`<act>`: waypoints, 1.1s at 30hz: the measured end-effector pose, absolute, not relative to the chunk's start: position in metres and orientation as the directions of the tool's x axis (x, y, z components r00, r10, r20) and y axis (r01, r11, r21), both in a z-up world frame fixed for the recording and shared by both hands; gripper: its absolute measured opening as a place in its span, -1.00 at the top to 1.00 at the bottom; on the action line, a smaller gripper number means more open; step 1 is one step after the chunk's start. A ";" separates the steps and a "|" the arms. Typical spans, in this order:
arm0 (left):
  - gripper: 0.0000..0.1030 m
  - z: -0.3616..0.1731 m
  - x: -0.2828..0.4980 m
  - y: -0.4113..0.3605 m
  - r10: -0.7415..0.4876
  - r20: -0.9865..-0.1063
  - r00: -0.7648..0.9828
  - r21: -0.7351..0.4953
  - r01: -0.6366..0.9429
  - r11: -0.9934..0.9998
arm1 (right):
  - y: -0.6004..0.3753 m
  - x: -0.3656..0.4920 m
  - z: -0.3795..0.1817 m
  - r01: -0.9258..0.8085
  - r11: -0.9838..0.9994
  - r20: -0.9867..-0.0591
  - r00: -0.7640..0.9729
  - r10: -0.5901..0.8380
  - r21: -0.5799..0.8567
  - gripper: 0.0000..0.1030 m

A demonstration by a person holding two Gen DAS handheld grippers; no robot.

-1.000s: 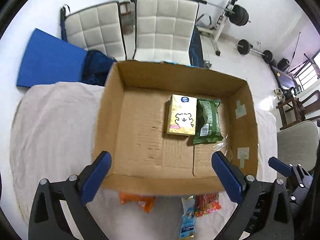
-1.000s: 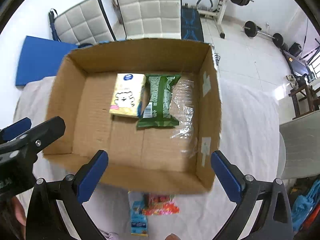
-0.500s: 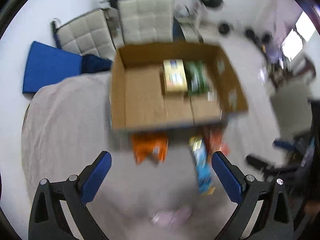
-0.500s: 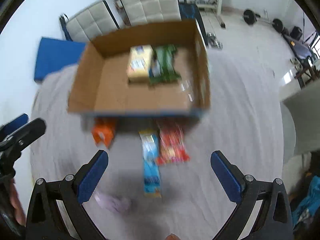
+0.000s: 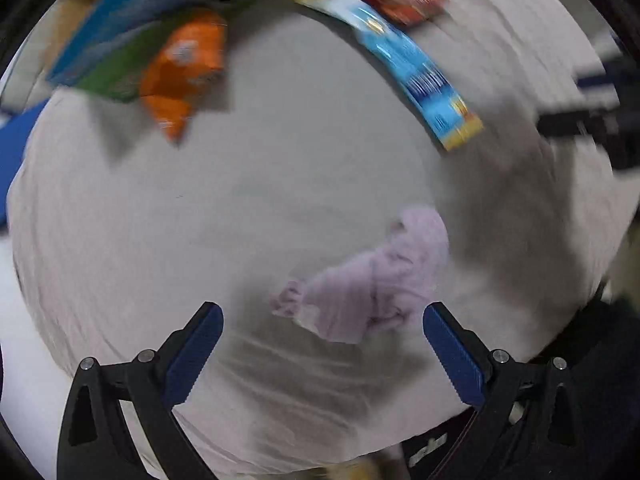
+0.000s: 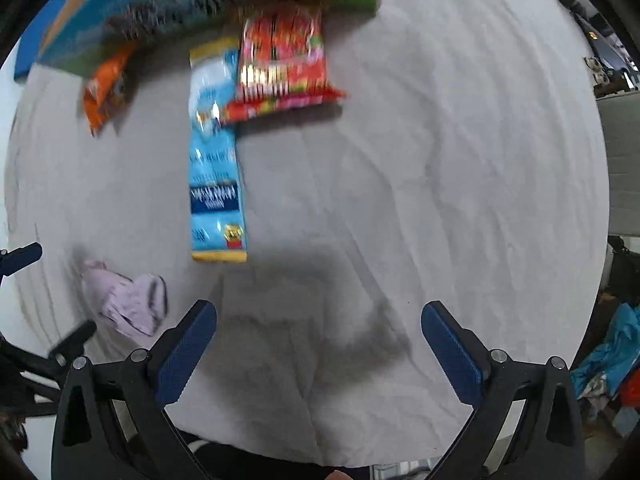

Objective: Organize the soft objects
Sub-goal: 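Grasp the lilac cloth with the left tool while the right tool grasps the red bag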

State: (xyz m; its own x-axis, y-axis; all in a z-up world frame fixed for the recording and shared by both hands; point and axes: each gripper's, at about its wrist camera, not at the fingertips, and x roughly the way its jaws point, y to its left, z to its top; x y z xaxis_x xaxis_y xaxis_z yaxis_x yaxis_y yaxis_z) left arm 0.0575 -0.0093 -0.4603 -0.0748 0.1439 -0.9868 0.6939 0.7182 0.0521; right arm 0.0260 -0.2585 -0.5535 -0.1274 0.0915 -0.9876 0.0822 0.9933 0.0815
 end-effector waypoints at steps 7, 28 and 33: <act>-0.27 -0.495 0.022 -0.043 0.239 -0.969 -0.059 0.081 0.840 0.536 | -0.244 0.027 -0.565 0.051 0.995 -0.984 -0.155 0.089 0.083 -1.00; -0.08 -0.474 0.110 0.005 -0.127 -0.986 -0.103 -0.132 0.043 0.990 | -0.292 0.126 -0.581 0.304 0.935 -0.983 0.028 0.184 0.184 -0.74; -0.08 -0.466 0.124 -0.011 -0.088 -0.992 -0.094 -0.098 0.111 0.989 | -0.288 0.121 -0.586 0.289 0.949 -0.992 0.022 0.126 0.127 -0.26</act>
State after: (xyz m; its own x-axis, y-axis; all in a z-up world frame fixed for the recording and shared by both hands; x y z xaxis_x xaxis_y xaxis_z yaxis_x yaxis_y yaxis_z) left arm 0.1241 -0.0108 -0.4660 -0.0942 -0.0878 -0.9917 0.1110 0.9890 -0.0981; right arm 0.1207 -0.2878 -0.5859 0.0218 0.1257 -0.9918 0.2890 0.9489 0.1266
